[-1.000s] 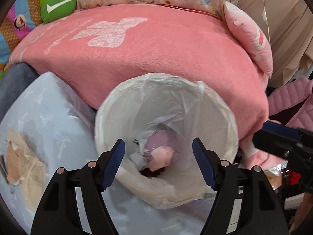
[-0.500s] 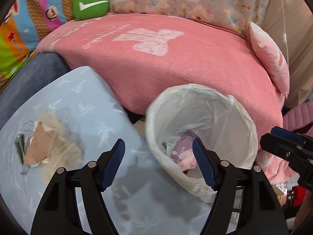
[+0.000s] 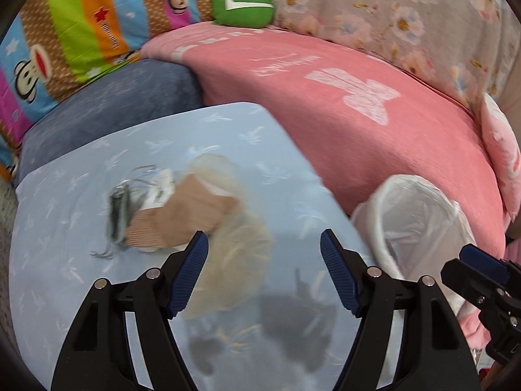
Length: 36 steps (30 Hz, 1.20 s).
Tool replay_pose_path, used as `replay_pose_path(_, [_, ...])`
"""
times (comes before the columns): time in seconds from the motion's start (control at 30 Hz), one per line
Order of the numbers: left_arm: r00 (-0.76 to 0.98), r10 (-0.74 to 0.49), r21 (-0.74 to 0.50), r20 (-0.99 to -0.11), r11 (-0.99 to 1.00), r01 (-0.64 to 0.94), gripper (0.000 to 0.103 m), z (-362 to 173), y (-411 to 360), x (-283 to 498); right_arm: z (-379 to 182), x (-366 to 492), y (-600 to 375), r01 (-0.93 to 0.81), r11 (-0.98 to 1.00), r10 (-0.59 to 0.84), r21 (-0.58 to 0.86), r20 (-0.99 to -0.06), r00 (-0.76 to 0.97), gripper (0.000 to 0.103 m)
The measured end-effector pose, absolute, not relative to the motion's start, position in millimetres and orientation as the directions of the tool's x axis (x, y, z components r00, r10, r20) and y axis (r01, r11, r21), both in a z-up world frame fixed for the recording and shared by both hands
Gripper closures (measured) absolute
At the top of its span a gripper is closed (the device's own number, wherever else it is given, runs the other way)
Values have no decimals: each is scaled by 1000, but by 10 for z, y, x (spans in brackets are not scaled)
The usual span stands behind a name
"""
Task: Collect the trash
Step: 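Move both open grippers back to the table items, then grasp the grey drawstring pouch with the left gripper while the right grasps the tan stocking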
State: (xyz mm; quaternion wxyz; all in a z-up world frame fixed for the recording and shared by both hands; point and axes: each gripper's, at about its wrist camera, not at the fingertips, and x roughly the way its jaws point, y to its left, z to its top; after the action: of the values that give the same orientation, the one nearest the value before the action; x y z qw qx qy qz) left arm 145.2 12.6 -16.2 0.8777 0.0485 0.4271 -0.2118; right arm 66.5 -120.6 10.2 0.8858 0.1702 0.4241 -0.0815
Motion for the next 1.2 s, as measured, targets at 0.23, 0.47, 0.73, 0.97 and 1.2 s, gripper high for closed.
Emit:
replay_pose_path(0.23, [568,-252,-99,-784,953,285,30,-249,726,1706,34,1038,-685,197,953,58,232,-775,629,55])
replay_pose_path(0.47, [579,-201,-108,-790,976,191,26,-329,1199,1978,-96,1490,-258,124,965,106,233,-774,625,55])
replay_pose_path(0.73, [553,-229,-156,-801,972,176,22,-447,1404,2289,-348,2005,103,77,970,137,230,-783,606,55])
replay_pose_path(0.97, [520,-267,-191,-812,962,196,23,-572,1347,2492,-594,2333,215,90,971,127,220,-799,587,55])
replay_pose_path(1.2, [452,-324,-262,-831,945,196,57,-730,1388,2627,-836,2495,197,112,972,109,205,-824,556,65])
